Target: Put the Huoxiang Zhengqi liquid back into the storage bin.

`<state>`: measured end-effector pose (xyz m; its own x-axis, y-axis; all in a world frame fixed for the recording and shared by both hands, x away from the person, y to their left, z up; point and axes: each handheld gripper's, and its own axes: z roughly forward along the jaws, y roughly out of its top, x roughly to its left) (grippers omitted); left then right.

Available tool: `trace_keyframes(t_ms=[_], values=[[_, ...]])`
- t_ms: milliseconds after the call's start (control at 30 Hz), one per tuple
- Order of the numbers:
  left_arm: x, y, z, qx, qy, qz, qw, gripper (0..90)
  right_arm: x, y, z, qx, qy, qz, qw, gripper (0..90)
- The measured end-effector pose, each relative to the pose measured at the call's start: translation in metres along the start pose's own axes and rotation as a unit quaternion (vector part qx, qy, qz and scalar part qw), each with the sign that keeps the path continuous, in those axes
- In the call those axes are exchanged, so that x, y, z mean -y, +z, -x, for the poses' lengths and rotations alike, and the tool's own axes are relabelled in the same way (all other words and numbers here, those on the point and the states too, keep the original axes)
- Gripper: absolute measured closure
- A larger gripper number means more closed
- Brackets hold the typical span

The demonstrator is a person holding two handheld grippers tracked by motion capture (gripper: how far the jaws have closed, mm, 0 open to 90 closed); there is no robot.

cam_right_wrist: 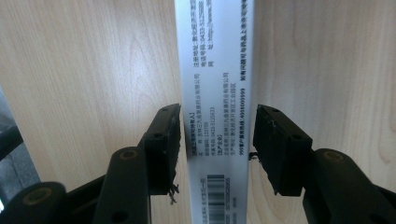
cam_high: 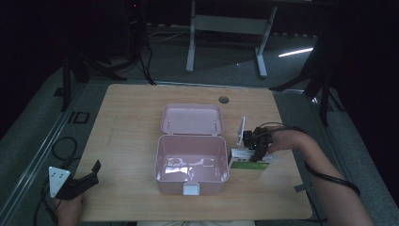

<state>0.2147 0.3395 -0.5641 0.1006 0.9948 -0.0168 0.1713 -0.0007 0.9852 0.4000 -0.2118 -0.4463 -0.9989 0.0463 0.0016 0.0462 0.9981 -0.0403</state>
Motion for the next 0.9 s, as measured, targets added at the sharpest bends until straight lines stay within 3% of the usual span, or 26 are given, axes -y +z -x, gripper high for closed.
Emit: trace_keyframes(t_ms=[367,467,733,900], values=[[0.000,0.000,0.000,-0.001,0.002,-0.001,1.0000,3.9,-0.002,0.014,0.001,-0.008,-0.006,-0.009,0.9999,60.6],[0.000,0.000,0.000,-0.001,0.001,-0.001,1.0000,3.9,-0.004,0.014,0.003,-0.011,0.000,-0.010,0.9999,61.4],[0.000,0.000,0.000,-0.002,0.001,-0.002,1.0000,3.9,-0.002,0.008,-0.002,-0.023,-0.007,-0.023,0.9994,61.7],[0.000,0.000,0.001,-0.002,0.001,-0.001,1.0000,3.9,0.001,0.001,-0.006,-0.019,-0.013,-0.019,0.9996,61.7]])
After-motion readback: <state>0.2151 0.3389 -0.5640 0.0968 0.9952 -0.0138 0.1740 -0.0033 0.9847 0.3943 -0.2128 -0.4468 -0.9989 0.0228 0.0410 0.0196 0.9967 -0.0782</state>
